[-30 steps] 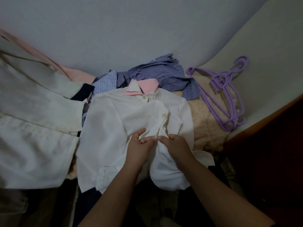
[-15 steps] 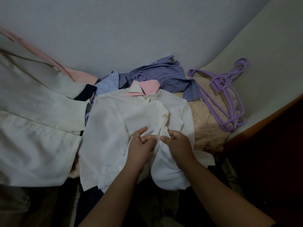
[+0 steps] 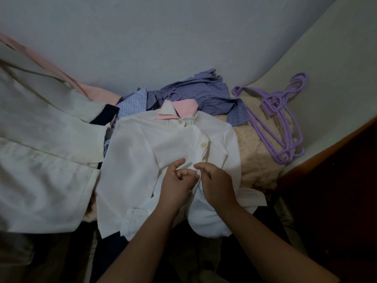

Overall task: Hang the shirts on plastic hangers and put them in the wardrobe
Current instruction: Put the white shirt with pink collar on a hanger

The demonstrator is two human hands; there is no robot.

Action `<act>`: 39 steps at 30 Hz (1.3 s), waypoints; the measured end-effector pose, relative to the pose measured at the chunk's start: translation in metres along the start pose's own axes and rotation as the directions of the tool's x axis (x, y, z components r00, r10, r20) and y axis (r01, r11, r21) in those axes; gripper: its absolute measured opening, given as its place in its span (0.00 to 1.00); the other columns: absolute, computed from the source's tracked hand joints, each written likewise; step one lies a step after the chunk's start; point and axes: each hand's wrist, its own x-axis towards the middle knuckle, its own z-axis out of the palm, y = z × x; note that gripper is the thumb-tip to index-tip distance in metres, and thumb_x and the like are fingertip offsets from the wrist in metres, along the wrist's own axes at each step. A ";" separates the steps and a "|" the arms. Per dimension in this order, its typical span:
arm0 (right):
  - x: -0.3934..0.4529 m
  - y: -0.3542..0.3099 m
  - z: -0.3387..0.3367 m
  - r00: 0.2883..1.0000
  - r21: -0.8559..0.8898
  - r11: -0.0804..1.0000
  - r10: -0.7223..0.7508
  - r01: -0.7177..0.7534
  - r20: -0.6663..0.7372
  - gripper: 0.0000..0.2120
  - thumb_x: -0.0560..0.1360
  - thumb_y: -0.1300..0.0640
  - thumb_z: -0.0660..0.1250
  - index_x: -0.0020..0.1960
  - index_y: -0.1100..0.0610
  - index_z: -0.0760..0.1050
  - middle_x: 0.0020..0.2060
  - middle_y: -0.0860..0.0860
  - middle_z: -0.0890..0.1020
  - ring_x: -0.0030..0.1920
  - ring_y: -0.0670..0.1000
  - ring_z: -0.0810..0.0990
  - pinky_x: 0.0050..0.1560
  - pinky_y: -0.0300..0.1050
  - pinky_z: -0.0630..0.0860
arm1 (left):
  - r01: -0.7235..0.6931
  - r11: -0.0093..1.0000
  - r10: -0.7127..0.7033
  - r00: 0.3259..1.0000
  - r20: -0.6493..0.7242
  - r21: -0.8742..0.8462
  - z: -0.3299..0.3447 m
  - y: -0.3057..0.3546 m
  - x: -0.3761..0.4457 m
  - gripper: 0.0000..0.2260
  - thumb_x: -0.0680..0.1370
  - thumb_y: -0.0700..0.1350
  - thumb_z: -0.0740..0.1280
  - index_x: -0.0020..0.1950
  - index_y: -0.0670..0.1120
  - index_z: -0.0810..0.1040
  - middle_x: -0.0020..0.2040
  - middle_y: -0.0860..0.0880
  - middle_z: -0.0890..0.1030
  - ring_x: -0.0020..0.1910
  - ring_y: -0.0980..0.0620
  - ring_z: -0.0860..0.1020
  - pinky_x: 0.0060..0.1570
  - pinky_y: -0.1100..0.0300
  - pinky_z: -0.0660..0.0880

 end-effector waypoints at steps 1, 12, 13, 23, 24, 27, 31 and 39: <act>0.000 -0.001 0.000 1.000 0.002 1.000 0.018 -0.018 0.022 0.15 0.79 0.65 0.56 0.60 0.59 0.78 0.58 0.53 0.81 0.59 0.48 0.77 0.51 0.23 0.62 | -0.005 1.000 0.005 1.000 0.001 0.007 0.000 -0.001 0.000 0.21 0.74 0.35 0.69 0.64 0.50 0.68 0.43 0.47 0.85 0.44 0.50 0.83 0.50 0.57 0.78; 0.009 0.000 0.002 0.962 0.196 0.942 0.265 -0.273 0.068 0.15 0.77 0.59 0.63 0.64 0.61 0.73 0.59 0.54 0.78 0.52 0.46 0.73 0.40 0.28 0.62 | -0.127 0.980 0.128 0.992 0.005 0.151 0.001 -0.002 -0.001 0.23 0.73 0.35 0.71 0.65 0.47 0.70 0.39 0.47 0.82 0.37 0.57 0.80 0.46 0.62 0.77; 0.009 0.001 0.002 0.962 0.188 0.944 0.265 -0.273 0.064 0.15 0.77 0.59 0.63 0.63 0.60 0.74 0.58 0.54 0.78 0.51 0.45 0.73 0.40 0.29 0.62 | -0.147 0.974 0.147 0.989 0.012 0.171 0.001 -0.002 -0.003 0.23 0.72 0.35 0.71 0.64 0.47 0.70 0.38 0.48 0.81 0.36 0.59 0.79 0.44 0.67 0.77; 0.008 0.001 -0.005 0.997 0.092 0.995 0.038 -0.043 0.064 0.08 0.76 0.63 0.63 0.54 0.56 0.76 0.27 0.42 0.70 0.30 0.37 0.73 0.35 0.26 0.66 | 0.065 0.990 -0.069 0.997 0.036 0.123 -0.006 0.001 0.003 0.24 0.75 0.38 0.69 0.69 0.44 0.66 0.40 0.49 0.83 0.43 0.50 0.82 0.53 0.52 0.78; 0.008 0.002 -0.005 0.997 0.093 0.995 0.016 -0.023 0.077 0.08 0.76 0.63 0.64 0.54 0.56 0.76 0.25 0.42 0.70 0.29 0.36 0.73 0.35 0.26 0.66 | 0.109 0.991 -0.113 0.992 0.049 0.079 -0.007 0.003 0.005 0.23 0.75 0.36 0.69 0.69 0.44 0.66 0.40 0.47 0.83 0.42 0.49 0.82 0.51 0.53 0.78; 0.010 0.004 -0.007 0.990 0.113 0.994 -0.012 -0.004 0.141 0.06 0.76 0.64 0.64 0.51 0.56 0.75 0.21 0.37 0.73 0.27 0.37 0.73 0.34 0.29 0.67 | 0.178 0.984 -0.178 0.980 0.091 0.006 -0.012 0.009 0.005 0.20 0.75 0.33 0.67 0.66 0.43 0.67 0.40 0.45 0.82 0.40 0.50 0.80 0.43 0.58 0.77; 0.010 0.005 -0.004 0.978 0.092 0.996 -0.032 0.013 0.207 0.06 0.76 0.65 0.64 0.48 0.55 0.73 0.20 0.38 0.73 0.26 0.37 0.72 0.32 0.31 0.66 | 0.117 0.990 -0.119 0.993 0.023 0.077 -0.015 0.011 0.005 0.22 0.73 0.35 0.70 0.64 0.43 0.68 0.42 0.41 0.83 0.39 0.52 0.81 0.34 0.65 0.77; 0.010 0.011 0.004 0.995 0.124 0.992 0.023 -0.035 0.093 0.12 0.74 0.65 0.66 0.43 0.52 0.64 0.29 0.47 0.68 0.29 0.42 0.67 0.33 0.29 0.67 | 0.003 0.988 -0.005 1.000 0.013 0.152 -0.013 0.013 0.011 0.22 0.71 0.38 0.75 0.61 0.44 0.70 0.37 0.46 0.83 0.37 0.50 0.83 0.43 0.56 0.81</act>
